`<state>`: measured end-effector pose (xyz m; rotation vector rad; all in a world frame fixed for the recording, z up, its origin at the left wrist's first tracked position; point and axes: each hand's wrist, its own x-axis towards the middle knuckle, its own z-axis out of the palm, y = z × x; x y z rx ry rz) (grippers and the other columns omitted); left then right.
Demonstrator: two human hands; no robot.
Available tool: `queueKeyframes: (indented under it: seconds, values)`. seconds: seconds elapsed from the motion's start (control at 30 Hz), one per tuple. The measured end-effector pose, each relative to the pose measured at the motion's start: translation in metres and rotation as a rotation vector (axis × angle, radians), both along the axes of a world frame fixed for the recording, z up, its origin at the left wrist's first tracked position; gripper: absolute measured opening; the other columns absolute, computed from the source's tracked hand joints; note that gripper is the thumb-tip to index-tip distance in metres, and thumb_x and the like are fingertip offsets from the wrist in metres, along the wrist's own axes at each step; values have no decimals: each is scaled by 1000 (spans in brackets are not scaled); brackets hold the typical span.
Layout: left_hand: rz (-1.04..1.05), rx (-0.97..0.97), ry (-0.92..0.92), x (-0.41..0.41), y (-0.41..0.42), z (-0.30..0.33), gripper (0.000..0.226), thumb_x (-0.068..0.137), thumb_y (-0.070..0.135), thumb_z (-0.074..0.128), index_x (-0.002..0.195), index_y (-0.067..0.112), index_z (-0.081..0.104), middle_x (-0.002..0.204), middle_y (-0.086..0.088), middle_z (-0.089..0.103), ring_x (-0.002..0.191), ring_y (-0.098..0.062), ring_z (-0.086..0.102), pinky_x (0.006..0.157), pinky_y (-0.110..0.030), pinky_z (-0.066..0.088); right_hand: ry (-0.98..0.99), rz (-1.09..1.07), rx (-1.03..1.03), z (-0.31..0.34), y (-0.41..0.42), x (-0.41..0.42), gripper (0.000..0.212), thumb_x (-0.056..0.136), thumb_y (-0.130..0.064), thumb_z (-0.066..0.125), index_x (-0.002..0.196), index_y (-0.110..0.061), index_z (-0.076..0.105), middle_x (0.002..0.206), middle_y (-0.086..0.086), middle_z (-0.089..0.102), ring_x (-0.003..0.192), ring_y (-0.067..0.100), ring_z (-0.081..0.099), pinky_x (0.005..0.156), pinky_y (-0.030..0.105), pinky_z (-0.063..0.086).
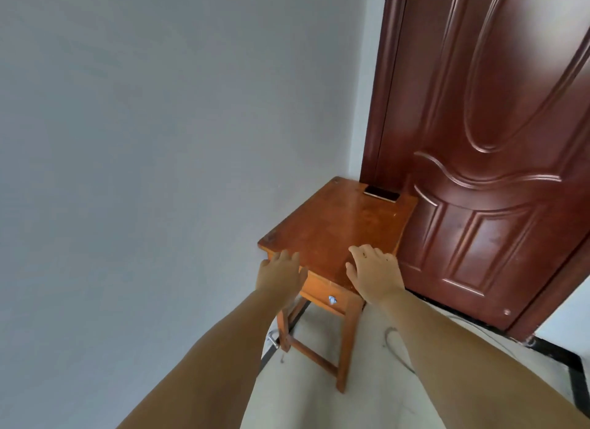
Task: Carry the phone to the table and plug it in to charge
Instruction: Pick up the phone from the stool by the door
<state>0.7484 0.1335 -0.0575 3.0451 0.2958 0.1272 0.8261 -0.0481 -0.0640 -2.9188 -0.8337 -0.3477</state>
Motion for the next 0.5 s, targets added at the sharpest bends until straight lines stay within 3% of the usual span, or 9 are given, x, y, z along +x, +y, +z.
queueKeyframes:
  seconds: [0.3, 0.5]
  values:
    - [-125, -56, 7, 183, -3, -15, 42, 97, 39, 30, 131, 18, 42, 129, -10, 52, 121, -30, 47, 98, -44, 40, 76, -99, -18, -11, -7, 172, 43, 97, -37, 32, 134, -18, 41, 127, 5, 57, 112, 24, 55, 91, 41, 44]
    - [-15, -105, 40, 321, -21, -41, 46, 99, 39, 28, 136, 15, 37, 138, -10, 46, 128, -30, 41, 105, -44, 36, 72, -22, -66, -23, -25, 323, 42, 97, -36, 32, 135, -19, 40, 128, 5, 55, 114, 23, 53, 93, 40, 40]
